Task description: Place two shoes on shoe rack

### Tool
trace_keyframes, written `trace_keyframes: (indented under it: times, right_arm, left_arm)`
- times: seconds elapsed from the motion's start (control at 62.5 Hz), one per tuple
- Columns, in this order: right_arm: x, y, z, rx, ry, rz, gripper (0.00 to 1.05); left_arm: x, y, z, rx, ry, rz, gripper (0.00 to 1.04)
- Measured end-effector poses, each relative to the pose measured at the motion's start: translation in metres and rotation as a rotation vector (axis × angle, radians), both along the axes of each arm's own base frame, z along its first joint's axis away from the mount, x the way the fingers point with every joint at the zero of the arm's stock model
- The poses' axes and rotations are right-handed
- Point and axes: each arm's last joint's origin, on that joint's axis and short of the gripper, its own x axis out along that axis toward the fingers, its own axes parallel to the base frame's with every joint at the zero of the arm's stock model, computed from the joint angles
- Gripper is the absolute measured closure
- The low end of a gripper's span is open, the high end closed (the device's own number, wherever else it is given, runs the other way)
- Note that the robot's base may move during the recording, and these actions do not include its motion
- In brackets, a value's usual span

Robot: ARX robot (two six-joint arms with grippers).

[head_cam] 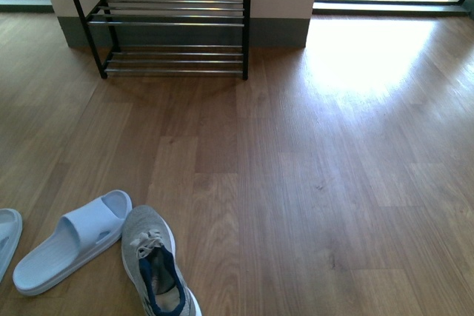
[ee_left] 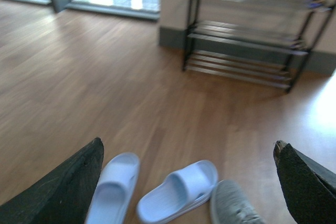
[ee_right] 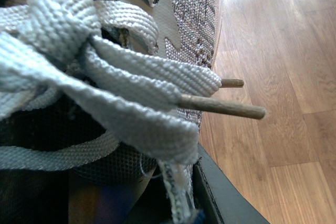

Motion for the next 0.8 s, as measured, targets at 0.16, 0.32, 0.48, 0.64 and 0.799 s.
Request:
trace_keyframes:
  times: [0.16, 0.32, 0.48, 0.64, 0.799]
  right_arm:
    - [0.000, 0.000, 0.000, 0.001, -0.001, 0.003, 1.02]
    - [0.000, 0.000, 0.000, 0.000, 0.000, 0.001, 1.02]
    - [0.000, 0.000, 0.000, 0.000, 0.000, 0.001, 1.02]
    - [0.000, 0.000, 0.000, 0.000, 0.000, 0.001, 1.02]
    - [0.000, 0.000, 0.000, 0.000, 0.000, 0.001, 1.02]
  left_arm:
    - [0.029, -0.006, 0.002, 0.012, 0.105, -0.063, 0.09]
    - [0.073, -0.012, -0.010, 0.053, 0.219, -0.165, 0.09]
    - [0.119, -0.021, -0.055, 0.102, 0.448, -0.291, 0.09]
    - [0.141, -0.026, -0.116, 0.172, 0.727, -0.377, 0.09]
    - [0.155, -0.032, -0.158, 0.228, 0.891, -0.448, 0.09]
